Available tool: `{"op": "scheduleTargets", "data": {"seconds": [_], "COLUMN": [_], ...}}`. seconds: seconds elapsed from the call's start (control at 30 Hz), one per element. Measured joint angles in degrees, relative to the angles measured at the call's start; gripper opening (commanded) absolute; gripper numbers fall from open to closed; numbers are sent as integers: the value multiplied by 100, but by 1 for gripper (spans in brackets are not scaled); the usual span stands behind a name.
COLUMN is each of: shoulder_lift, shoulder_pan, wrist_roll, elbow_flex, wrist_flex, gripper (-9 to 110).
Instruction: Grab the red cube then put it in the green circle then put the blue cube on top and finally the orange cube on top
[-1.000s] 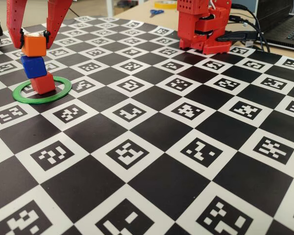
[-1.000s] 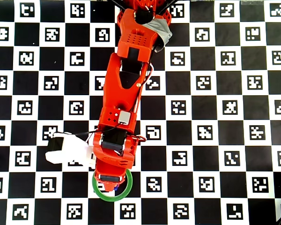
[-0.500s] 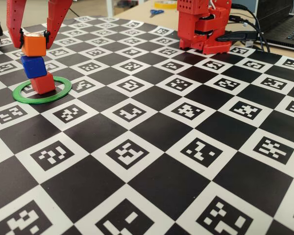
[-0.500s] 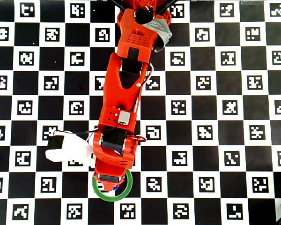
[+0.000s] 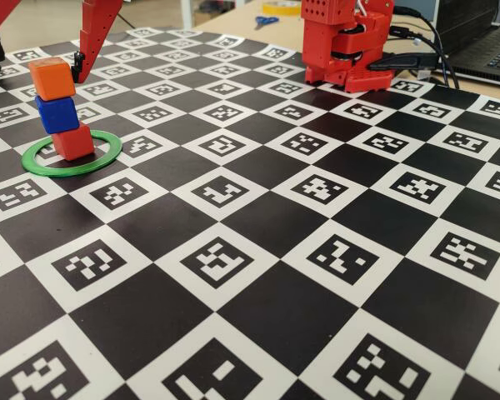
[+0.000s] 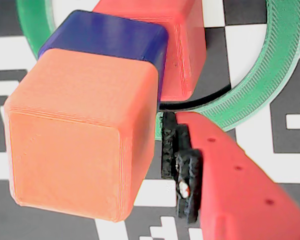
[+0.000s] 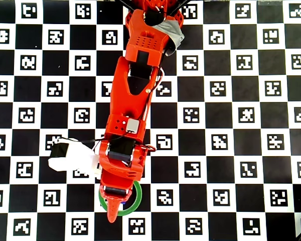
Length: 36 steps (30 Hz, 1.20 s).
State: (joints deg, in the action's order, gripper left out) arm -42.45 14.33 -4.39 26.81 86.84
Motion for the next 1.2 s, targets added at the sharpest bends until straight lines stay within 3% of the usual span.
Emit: {"op": "scheduleTargets", "data": {"seconds": [0.37, 0.73, 1.2], "shoulder_lift": [-272, -2109, -5045], "shoulder_pan": [0, -149, -475], "wrist_roll": [70, 70, -721], "elbow_flex": [694, 2250, 5423], "wrist_flex": [0, 0, -642], "gripper": [49, 48, 23]}}
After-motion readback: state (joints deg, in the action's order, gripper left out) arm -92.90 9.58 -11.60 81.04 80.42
